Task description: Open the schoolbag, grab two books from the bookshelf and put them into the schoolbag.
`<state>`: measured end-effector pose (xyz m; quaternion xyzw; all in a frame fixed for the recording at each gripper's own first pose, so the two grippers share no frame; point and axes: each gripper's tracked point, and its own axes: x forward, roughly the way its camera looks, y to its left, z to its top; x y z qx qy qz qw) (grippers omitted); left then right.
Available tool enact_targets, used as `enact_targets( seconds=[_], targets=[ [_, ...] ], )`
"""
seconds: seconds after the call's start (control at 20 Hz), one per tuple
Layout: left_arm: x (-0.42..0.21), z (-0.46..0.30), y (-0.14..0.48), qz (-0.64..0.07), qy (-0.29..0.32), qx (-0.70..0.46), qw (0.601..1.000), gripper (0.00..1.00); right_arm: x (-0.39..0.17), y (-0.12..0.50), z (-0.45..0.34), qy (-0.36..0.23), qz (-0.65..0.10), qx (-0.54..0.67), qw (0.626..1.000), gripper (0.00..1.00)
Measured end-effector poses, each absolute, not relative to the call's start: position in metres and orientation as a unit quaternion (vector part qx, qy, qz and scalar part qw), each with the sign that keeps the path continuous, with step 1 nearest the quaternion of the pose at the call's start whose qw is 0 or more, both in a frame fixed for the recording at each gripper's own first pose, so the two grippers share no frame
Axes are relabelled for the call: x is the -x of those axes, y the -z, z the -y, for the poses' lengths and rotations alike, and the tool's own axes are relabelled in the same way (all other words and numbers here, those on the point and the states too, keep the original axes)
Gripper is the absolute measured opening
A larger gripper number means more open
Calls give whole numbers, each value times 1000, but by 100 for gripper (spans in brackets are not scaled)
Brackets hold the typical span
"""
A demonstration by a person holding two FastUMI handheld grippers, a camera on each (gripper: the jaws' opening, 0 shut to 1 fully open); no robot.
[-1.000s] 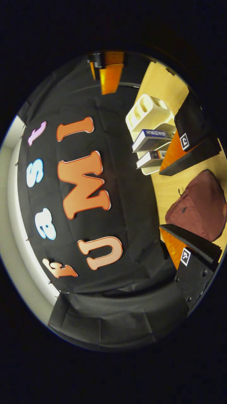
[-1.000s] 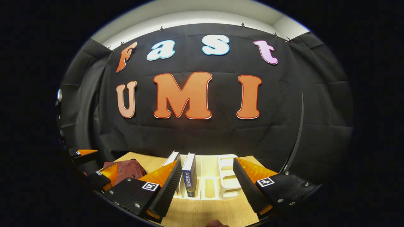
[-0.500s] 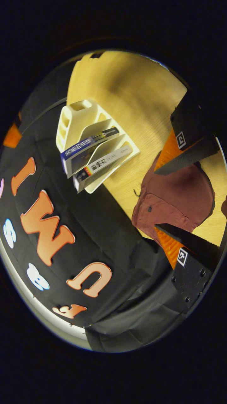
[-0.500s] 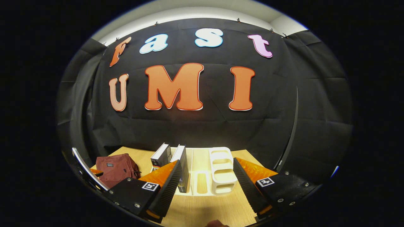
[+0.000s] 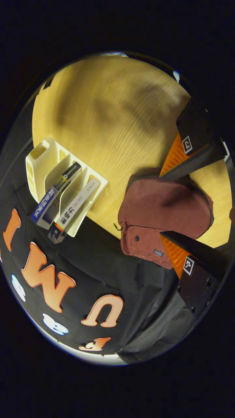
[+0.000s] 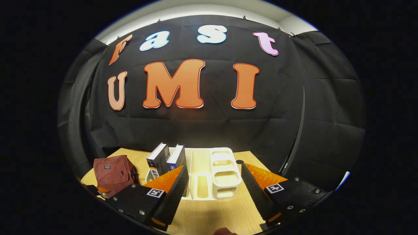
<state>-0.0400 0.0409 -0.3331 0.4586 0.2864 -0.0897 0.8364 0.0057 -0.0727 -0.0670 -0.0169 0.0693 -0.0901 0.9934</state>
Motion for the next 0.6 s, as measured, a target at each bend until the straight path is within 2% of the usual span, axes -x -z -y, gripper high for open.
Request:
enact_targets(
  seconds=[0.25, 0.45, 0.5, 0.6],
  targets=[
    [42, -57, 357, -314, 76, -476, 818, 97, -7, 72, 72, 90, -74, 15, 993, 96],
    [31, -67, 336, -285, 54, -491, 821, 96, -6, 70, 73, 92, -71, 19, 993, 96],
    [32, -66, 339, -290, 60, -484, 823, 100, -6, 71, 72, 91, -71, 18, 993, 96],
    [25, -70, 338, -290, 55, -478, 827, 96, -6, 72, 72, 90, -73, 19, 993, 97]
  ],
)
